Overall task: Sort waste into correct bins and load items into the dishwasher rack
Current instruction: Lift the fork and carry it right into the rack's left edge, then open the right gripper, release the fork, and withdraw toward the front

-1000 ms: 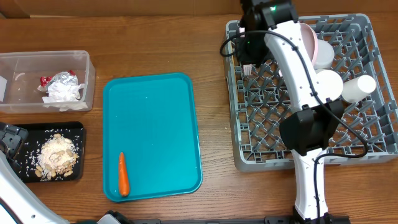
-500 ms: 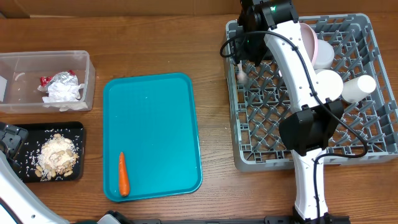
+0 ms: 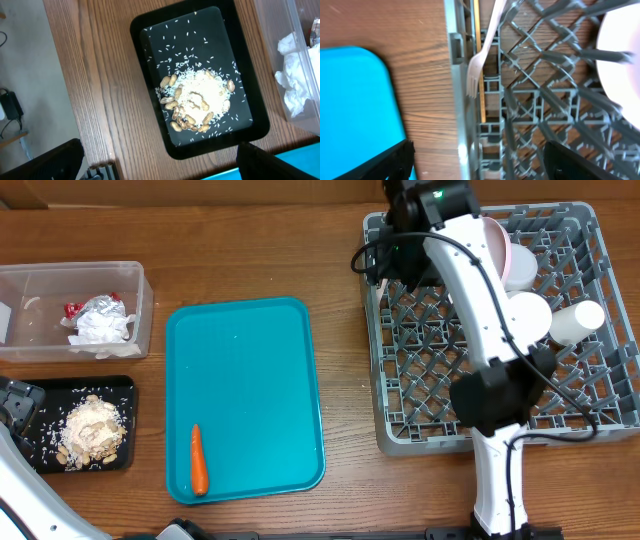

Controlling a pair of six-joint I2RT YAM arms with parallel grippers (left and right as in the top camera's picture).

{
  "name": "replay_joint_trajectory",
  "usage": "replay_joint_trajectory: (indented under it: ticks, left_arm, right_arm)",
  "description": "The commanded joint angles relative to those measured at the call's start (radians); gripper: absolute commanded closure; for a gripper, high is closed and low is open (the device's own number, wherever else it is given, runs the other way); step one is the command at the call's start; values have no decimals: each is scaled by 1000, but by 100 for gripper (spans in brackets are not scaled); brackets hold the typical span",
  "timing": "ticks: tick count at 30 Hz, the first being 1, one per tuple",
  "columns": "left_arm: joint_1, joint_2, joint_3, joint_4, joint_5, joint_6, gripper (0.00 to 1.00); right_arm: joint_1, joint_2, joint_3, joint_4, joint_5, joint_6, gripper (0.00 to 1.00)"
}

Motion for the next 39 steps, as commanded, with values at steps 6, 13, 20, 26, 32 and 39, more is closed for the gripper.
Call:
replay_joint_trajectory:
  ticks: [6, 13, 20, 26, 32, 39]
  left_arm:
    - [1, 3, 21, 0, 4, -10, 0]
    - [1, 3, 21, 0, 4, -10, 0]
    - [1, 3, 21, 0, 4, -10, 0]
    - [1, 3, 21, 0, 4, -10, 0]
    - [1, 3, 21, 0, 4, -10, 0]
    - [1, 3, 21, 0, 4, -10, 0]
  right_arm:
    - [-2, -348, 11, -36, 78, 138, 0]
    - [-2, -558, -200, -36, 195, 229, 0]
    - [-2, -790, -596, -33, 323, 330, 0]
    - [-2, -880, -789, -33, 262, 376, 0]
    - [-2, -867, -805, -19, 47, 376, 0]
    - [-2, -867, -805, -12, 42, 376, 0]
